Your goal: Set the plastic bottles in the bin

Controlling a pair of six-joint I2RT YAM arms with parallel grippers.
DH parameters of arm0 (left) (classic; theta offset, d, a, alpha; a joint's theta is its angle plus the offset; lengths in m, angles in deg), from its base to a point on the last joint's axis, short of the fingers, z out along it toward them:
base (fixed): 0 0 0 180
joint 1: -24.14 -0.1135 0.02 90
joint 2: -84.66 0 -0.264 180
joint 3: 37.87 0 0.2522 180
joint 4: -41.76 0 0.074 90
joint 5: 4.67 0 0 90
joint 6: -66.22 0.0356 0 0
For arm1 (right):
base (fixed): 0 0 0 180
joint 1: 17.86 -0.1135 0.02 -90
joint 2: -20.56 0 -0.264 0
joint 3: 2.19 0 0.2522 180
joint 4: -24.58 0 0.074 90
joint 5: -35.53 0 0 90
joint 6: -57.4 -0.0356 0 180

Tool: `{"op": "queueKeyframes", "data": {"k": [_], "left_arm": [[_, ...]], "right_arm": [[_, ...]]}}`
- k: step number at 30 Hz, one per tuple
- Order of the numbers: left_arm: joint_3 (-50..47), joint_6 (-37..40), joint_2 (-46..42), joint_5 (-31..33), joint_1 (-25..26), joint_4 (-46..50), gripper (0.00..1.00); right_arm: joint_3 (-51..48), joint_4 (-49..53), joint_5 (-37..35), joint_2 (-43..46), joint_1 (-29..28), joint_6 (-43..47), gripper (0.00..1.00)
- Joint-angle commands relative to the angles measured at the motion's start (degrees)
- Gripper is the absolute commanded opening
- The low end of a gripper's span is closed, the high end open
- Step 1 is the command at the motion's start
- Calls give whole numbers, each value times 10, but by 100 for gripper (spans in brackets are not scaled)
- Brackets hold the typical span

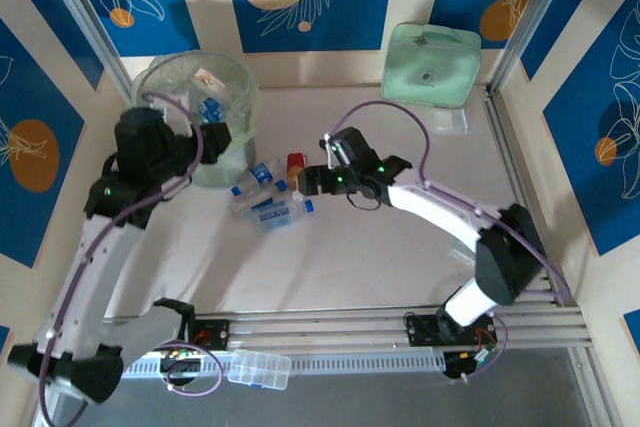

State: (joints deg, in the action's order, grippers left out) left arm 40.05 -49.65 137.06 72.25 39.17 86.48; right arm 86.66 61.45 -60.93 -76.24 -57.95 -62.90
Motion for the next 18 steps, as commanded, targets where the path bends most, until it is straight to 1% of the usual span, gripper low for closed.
{"op": "queueKeyframes", "data": {"k": [1,3,5,6,10,12,14,18], "left_arm": [[-51,-40,-37,-12,2,45,45],[-86,-42,-66,-10,3,63,48],[-134,-41,-97,-11,15,66,54],[-153,-42,-107,-10,19,67,55],[-220,-47,-144,-37,22,34,57],[-227,-41,-147,-51,24,19,58],[-223,-30,-143,-49,24,21,58],[-227,-31,-140,-48,24,19,58]], "right_arm": [[31,27,3,-34,5,12,83],[51,32,7,-57,15,8,84],[80,47,11,-87,27,7,85],[93,55,15,-101,33,6,86],[167,106,50,-173,56,12,92],[196,122,62,-199,61,20,94],[226,137,64,-225,63,25,95],[278,165,67,-269,66,22,94]]}}
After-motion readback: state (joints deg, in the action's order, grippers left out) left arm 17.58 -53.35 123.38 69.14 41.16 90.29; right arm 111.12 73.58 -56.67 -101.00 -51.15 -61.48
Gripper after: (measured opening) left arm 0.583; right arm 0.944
